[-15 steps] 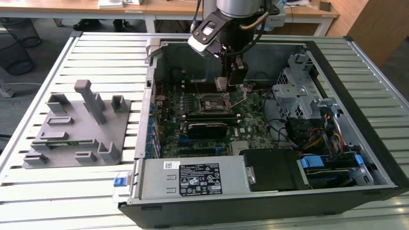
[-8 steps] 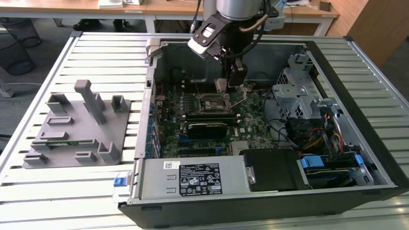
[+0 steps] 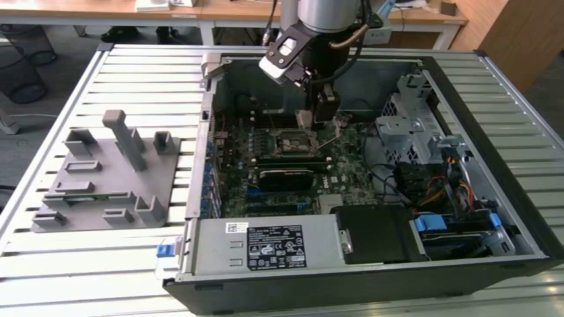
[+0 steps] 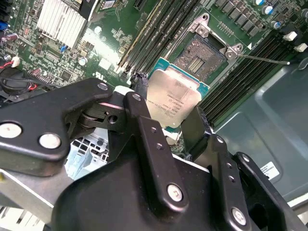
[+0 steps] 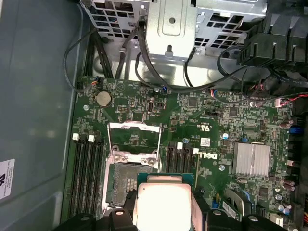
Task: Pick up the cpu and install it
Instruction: 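Place the cpu into insertion slot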
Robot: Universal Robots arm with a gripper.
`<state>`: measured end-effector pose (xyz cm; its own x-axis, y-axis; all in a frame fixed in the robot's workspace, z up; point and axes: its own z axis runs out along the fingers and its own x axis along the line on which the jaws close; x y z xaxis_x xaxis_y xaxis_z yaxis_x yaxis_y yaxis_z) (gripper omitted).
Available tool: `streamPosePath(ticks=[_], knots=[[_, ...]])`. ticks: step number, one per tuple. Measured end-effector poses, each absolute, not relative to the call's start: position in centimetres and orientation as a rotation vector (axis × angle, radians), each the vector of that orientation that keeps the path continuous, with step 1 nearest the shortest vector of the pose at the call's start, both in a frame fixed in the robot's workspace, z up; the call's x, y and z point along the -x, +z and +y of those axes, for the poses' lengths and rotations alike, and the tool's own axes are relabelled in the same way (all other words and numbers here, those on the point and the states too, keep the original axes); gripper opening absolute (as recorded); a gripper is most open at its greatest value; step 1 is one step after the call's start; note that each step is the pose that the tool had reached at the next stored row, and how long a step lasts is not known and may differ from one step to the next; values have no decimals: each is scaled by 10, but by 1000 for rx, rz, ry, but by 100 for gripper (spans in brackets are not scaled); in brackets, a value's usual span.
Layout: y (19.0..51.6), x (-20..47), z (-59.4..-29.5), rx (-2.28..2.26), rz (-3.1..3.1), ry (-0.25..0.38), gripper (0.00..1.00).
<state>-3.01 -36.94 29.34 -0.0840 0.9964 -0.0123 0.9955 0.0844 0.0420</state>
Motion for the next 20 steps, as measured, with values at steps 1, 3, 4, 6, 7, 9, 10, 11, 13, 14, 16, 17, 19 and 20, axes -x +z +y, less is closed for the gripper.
streamPosePath(ticks=[1,3,4,6,7,9,10,11,13,14,16,17,19,20], knots=[[293,30,-369,-2100,2285,35,53],[291,30,-369,-2100,2285,35,53],[291,30,-369,-2100,2285,35,53],[289,30,-369,-2100,2285,35,53],[289,30,-369,-2100,2285,35,53],[287,30,-369,-2100,2285,35,53],[286,30,-369,-2100,2285,35,53],[286,30,-369,-2100,2285,35,53],[284,30,-369,-2100,2285,35,53],[284,30,-369,-2100,2285,35,53],[283,30,-369,-2100,2285,35,53],[282,30,-369,-2100,2285,35,53],[281,30,-369,-2100,2285,35,53],[281,30,-369,-2100,2285,35,53]])
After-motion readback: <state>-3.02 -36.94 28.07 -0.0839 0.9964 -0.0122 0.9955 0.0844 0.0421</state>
